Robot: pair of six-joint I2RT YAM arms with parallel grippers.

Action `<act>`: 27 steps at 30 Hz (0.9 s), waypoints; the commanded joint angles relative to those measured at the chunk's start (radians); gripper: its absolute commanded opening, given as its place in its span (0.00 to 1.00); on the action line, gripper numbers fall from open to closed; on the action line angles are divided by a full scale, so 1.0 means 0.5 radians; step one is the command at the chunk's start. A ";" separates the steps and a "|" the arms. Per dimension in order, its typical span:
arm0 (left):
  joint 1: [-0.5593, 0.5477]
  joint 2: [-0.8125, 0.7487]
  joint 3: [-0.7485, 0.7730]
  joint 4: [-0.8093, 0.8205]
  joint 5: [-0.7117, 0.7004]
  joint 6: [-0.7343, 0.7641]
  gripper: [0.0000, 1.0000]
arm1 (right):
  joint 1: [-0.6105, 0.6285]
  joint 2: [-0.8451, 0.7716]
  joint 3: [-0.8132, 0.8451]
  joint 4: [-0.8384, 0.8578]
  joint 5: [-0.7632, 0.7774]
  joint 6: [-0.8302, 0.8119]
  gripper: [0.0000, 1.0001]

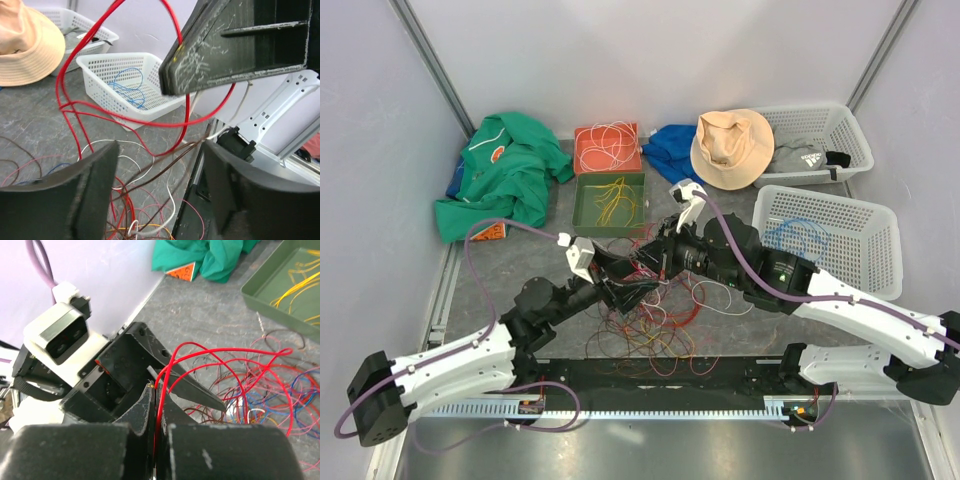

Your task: Untangle the cables

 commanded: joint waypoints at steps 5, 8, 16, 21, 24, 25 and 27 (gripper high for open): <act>-0.006 0.220 0.109 0.380 0.262 -0.094 0.17 | 0.007 -0.052 -0.064 0.060 -0.080 0.061 0.00; -0.006 0.128 0.060 0.374 0.250 -0.162 0.02 | 0.010 -0.064 -0.062 -0.023 0.003 -0.012 0.28; -0.006 -0.378 -0.185 0.046 0.039 -0.364 0.02 | 0.010 -0.269 -0.055 -0.434 0.720 -0.199 0.91; -0.006 -0.676 -0.222 -0.252 -0.063 -0.361 0.02 | 0.010 -0.527 -0.263 -0.349 0.905 -0.282 0.88; -0.006 -0.731 -0.231 -0.366 -0.090 -0.361 0.02 | 0.010 -0.675 -0.386 -0.171 0.649 -0.325 0.76; -0.003 -0.750 -0.235 -0.381 -0.097 -0.371 0.02 | 0.010 -0.690 -0.399 -0.143 0.556 -0.331 0.73; -0.006 -0.747 -0.244 -0.390 -0.100 -0.377 0.02 | 0.010 -0.657 -0.399 -0.128 0.415 -0.319 0.65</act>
